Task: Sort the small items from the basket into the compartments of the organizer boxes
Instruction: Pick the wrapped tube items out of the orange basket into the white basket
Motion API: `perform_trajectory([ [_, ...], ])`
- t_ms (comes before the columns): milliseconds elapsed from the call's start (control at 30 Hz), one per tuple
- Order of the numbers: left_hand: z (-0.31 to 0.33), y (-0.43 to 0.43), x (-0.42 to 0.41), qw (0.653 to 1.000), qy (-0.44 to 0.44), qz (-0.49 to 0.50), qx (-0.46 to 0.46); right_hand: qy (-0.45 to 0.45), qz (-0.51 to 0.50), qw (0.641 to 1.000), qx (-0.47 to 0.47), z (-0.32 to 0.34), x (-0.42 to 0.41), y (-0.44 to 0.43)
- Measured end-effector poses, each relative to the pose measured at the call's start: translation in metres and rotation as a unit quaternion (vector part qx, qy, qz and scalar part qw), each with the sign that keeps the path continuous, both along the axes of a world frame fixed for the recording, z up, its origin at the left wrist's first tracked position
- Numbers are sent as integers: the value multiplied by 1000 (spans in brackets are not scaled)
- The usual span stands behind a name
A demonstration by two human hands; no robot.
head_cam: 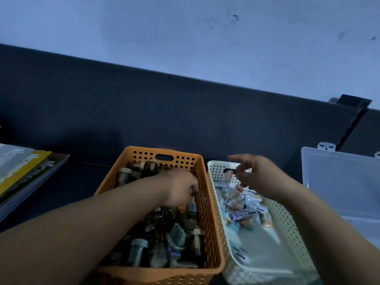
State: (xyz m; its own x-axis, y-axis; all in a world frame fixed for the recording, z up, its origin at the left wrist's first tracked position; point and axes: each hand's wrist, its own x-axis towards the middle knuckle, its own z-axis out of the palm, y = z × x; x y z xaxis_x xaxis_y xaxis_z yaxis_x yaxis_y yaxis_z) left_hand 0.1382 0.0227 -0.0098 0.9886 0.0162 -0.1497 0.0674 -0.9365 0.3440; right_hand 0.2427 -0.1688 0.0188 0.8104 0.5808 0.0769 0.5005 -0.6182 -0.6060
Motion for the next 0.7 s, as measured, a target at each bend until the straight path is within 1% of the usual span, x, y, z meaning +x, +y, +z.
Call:
perform_trajectory([
  [67,-7,-4,8,999,33,-16,21,-14,-9,1000,-16,-5,2,-5],
  [167,-16,-3,16,997,71,-12,25,-14,-5,1000,-7,-12,4,-7],
  [300,-22,3,24,996,84,8,25,-8,6,1000,-5,-21,4,-5],
  [400,-24,7,26,995,94,23,7,-4,12,1000,-4,-25,3,-1],
  [567,-25,8,26,994,109,18,-1,39,30,999,-3,-35,-1,5],
  [633,-25,9,28,991,129,26,-17,41,46,998,11,-36,-3,7],
  [700,-24,8,28,988,145,36,-27,42,84,995,17,-35,-8,11],
])
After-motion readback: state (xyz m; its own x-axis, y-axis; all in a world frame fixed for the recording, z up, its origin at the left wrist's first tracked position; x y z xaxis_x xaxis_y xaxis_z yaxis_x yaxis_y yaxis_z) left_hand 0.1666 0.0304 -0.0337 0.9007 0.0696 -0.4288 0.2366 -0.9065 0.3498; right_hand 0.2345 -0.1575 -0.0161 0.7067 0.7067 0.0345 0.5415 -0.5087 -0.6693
